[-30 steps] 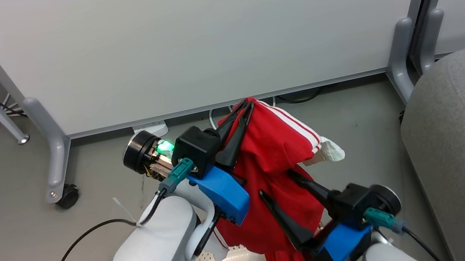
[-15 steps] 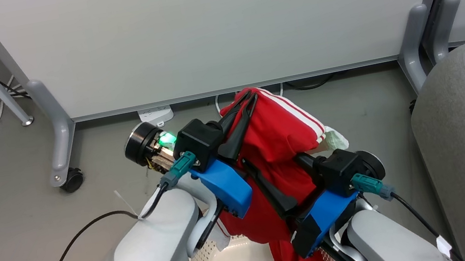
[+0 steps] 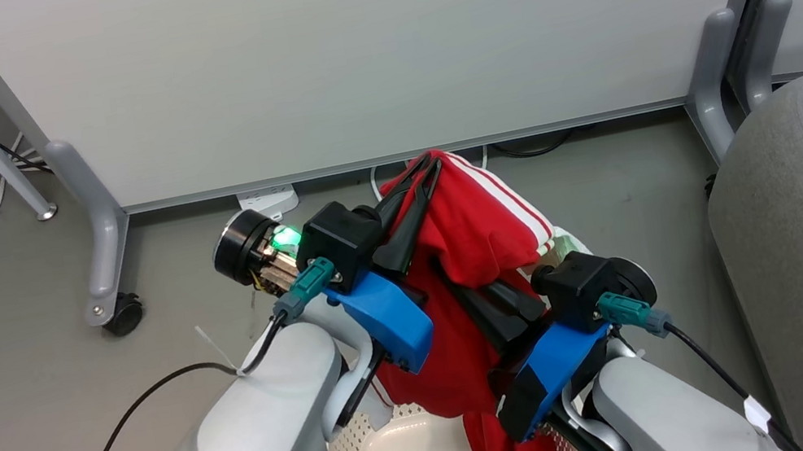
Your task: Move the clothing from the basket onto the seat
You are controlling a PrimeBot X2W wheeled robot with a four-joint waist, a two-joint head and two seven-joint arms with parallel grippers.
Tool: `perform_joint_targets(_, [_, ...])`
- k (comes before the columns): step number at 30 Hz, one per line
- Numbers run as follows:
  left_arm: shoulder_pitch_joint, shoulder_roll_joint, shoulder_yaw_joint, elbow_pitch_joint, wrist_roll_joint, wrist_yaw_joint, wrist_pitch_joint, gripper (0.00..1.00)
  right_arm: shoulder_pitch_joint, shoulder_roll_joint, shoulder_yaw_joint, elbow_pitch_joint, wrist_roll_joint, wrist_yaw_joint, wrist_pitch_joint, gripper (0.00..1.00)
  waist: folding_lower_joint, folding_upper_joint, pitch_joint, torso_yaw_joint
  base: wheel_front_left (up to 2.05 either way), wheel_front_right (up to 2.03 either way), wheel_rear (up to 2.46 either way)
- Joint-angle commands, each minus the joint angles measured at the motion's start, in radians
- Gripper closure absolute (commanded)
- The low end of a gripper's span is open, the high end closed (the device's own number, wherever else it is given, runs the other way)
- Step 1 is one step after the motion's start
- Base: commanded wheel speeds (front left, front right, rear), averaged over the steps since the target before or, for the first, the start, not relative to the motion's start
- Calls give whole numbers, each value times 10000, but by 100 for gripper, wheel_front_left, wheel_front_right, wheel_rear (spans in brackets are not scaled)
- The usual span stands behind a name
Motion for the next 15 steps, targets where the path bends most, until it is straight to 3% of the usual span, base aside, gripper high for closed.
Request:
perform_joint_targets(1, [-77, 5, 54, 33, -14, -41, -33, 100, -91, -17, 32, 22, 28, -7, -10, 100, 0, 0, -26, -15, 0, 0, 0])
perform_joint_targets(14, [-109, -6, 73, 152, -20, -14, -84, 100, -47, -17, 16, -17, -20, -7, -10, 100, 0, 0, -25, -69, 0, 0, 0])
perform_joint_targets(15, [-123, -3, 79, 158, 9, 10, -88, 41, -42, -17, 13, -27, -25, -7, -10, 100, 0, 0, -21, -72, 0, 0, 0])
